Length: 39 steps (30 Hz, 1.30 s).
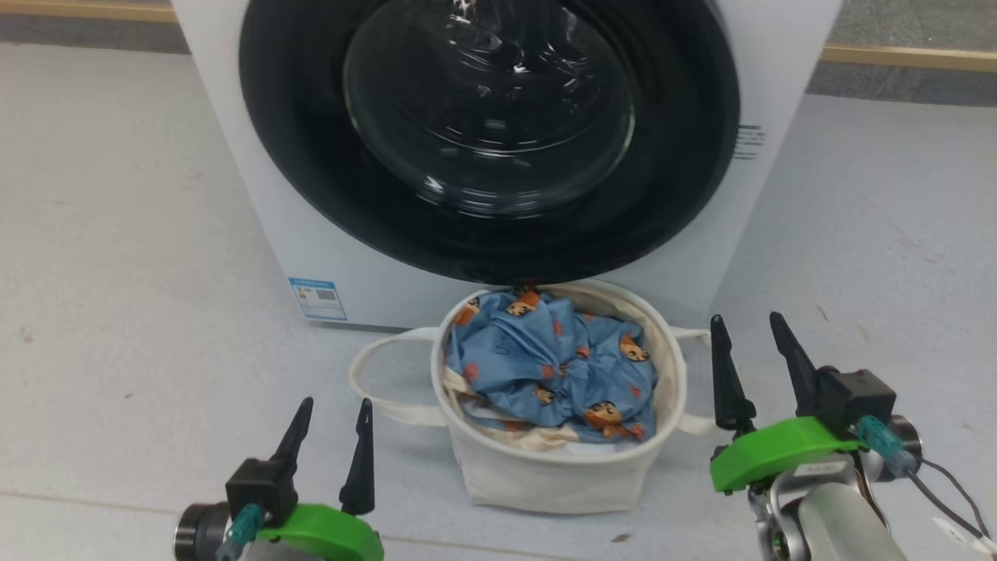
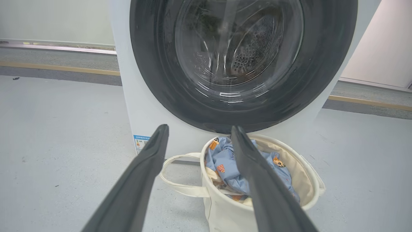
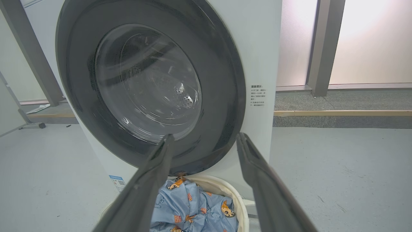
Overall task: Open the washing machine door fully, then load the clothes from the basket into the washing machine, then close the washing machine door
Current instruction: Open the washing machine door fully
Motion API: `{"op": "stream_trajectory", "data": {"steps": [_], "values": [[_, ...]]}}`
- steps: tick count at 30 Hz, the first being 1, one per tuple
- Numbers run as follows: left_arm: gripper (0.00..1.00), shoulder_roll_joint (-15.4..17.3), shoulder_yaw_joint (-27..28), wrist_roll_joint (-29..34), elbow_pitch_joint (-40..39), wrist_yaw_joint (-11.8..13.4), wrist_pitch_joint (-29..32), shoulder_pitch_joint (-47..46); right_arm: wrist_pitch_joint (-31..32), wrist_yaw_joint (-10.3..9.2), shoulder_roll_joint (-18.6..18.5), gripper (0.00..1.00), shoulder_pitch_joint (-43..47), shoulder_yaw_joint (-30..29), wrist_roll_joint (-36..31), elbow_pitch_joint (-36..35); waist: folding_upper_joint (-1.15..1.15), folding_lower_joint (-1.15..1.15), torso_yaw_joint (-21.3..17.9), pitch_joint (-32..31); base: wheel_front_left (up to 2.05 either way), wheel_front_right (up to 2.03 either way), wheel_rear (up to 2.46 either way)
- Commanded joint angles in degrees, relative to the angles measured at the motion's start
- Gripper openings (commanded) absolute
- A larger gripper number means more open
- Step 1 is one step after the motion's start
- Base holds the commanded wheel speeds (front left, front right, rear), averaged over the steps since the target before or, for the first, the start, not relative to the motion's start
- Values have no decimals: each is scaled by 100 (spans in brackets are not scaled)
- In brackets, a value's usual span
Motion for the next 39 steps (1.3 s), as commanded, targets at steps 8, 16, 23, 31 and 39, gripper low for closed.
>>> {"op": "stream_trajectory", "data": {"steps": [8,16,23,31,39], "values": [[100,30,176,48,-111,-73,-69,-163,-71,0,-26,100,-158,76,-3,-93,0,0,1,12,71,168,-239],[100,30,214,180,-199,-119,-69,-175,-71,0,-26,100,-147,41,-2,-89,0,0,17,46,86,89,-174],[100,30,164,209,-387,-199,-69,-150,-71,0,-26,100,-147,15,29,-87,0,0,27,92,28,28,-56],[100,30,112,232,-462,-267,-69,-140,-71,0,-26,100,-175,-3,48,-119,0,0,-8,142,0,0,0],[100,30,76,249,-451,-283,-69,-161,-71,0,-26,100,-176,-38,51,-127,0,0,-26,169,0,0,0]]}}
